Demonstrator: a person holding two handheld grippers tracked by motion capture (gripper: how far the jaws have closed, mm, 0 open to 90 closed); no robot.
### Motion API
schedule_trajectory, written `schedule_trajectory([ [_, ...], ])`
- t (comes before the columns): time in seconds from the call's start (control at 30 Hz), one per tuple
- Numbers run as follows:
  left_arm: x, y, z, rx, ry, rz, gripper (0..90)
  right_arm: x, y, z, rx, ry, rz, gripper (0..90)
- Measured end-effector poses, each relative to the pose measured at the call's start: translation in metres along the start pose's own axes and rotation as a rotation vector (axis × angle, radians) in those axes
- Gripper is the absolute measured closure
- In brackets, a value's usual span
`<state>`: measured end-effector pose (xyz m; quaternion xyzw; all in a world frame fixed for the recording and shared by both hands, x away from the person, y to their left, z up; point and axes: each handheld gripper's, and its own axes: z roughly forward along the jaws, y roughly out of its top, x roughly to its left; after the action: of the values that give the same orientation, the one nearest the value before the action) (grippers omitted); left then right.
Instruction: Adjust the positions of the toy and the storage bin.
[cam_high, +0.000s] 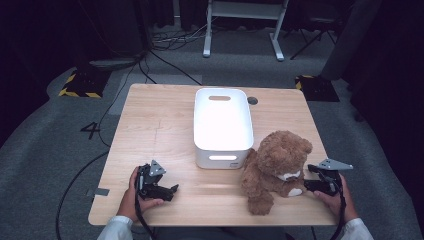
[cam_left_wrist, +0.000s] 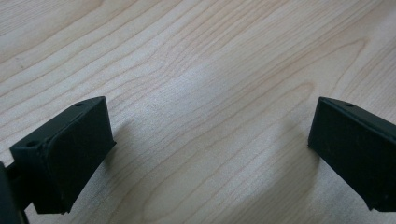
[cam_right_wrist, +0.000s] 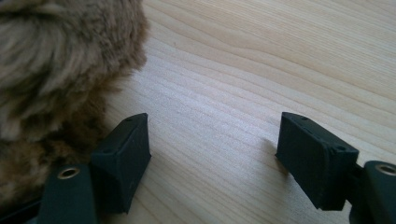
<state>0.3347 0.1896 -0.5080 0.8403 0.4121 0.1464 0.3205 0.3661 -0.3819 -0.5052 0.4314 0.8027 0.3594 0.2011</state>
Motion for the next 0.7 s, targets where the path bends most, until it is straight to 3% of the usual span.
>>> schedule_trajectory([
  [0.27,0.0,0.0,0.0,0.0,0.002,0.003,0.3,0.0,-0.001,-0.003,-0.011,0.028,-0.027,25.7],
  [0.5,-0.001,0.0,0.0,0.0,0.006,0.0,0.6,-0.004,0.0,-0.016,-0.041,0.019,-0.029,24.7],
  [0.7,-0.001,0.0,0.0,0.0,0.006,0.0,0.6,-0.001,0.007,-0.034,-0.108,0.03,-0.036,25.8],
])
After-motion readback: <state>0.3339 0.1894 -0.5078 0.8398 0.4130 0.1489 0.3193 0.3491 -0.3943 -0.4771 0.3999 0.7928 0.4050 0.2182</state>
